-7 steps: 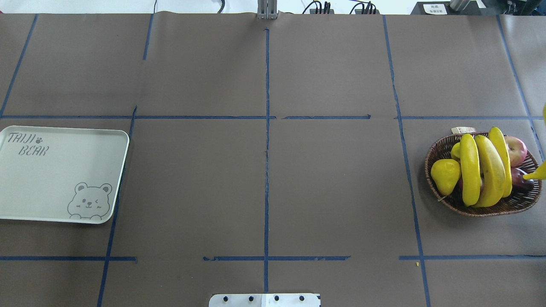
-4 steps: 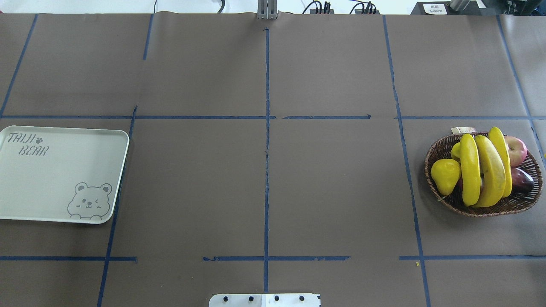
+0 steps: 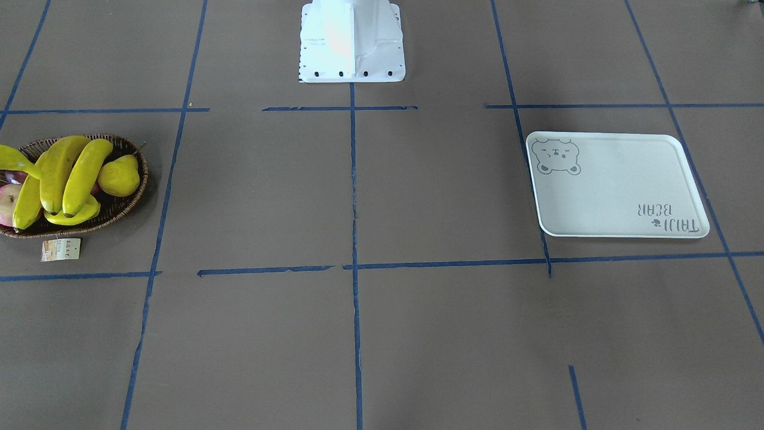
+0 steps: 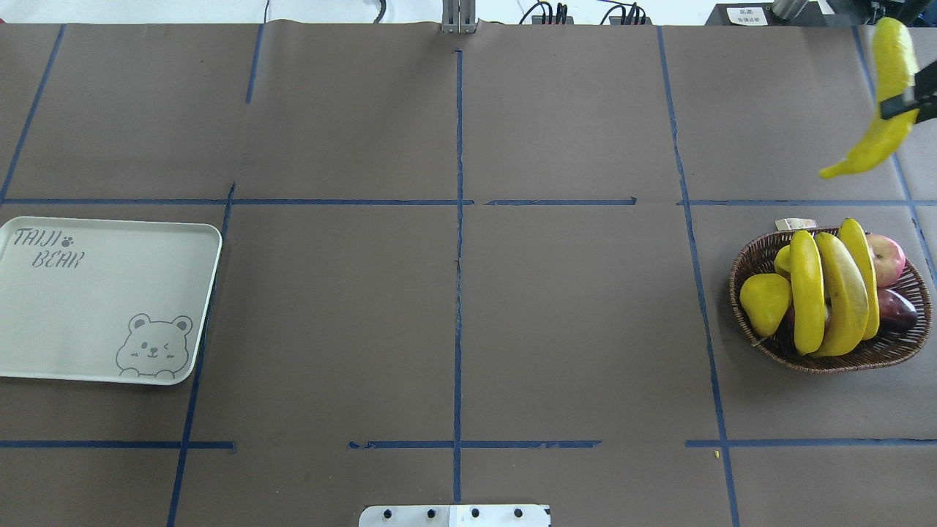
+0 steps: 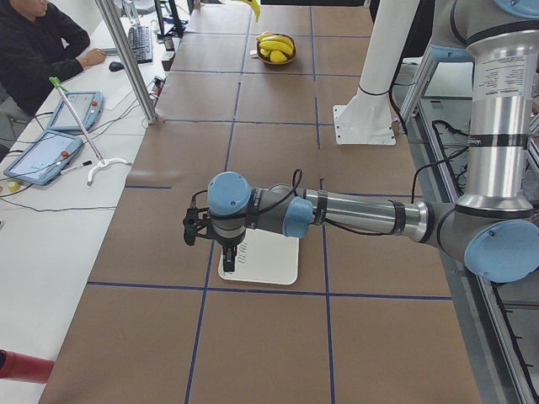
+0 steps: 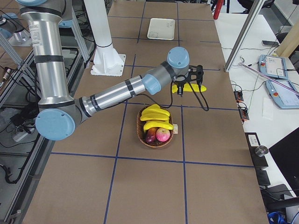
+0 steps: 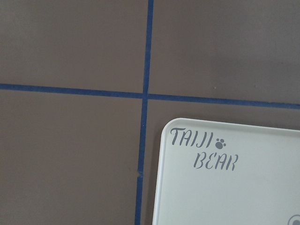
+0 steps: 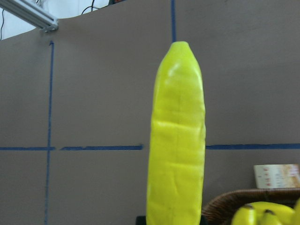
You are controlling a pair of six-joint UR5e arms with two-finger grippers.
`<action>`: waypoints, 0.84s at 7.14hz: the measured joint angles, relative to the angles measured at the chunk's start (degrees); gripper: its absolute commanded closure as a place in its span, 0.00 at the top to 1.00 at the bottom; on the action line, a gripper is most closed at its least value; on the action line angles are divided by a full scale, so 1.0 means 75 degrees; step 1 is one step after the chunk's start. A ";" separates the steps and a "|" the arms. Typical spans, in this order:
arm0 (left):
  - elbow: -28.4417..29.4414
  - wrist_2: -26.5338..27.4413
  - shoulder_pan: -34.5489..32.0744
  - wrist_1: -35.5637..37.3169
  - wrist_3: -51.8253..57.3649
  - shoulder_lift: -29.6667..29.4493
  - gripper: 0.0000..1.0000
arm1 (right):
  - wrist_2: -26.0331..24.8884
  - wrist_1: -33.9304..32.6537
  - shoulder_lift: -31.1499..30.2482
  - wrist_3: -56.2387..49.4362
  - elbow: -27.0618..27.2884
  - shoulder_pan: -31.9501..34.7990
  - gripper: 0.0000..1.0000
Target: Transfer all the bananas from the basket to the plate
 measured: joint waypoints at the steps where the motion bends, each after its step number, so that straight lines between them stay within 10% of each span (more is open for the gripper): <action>1: -0.0022 0.0022 0.0548 -0.1030 -0.1090 -0.0057 0.99 | -0.0231 -0.0060 0.0662 0.1046 0.0022 -0.0665 0.01; 6: 0.0165 0.0577 0.3231 -0.3740 -0.6639 -0.2231 0.99 | -0.1664 -0.0005 0.2286 0.2425 0.0412 -0.3459 0.00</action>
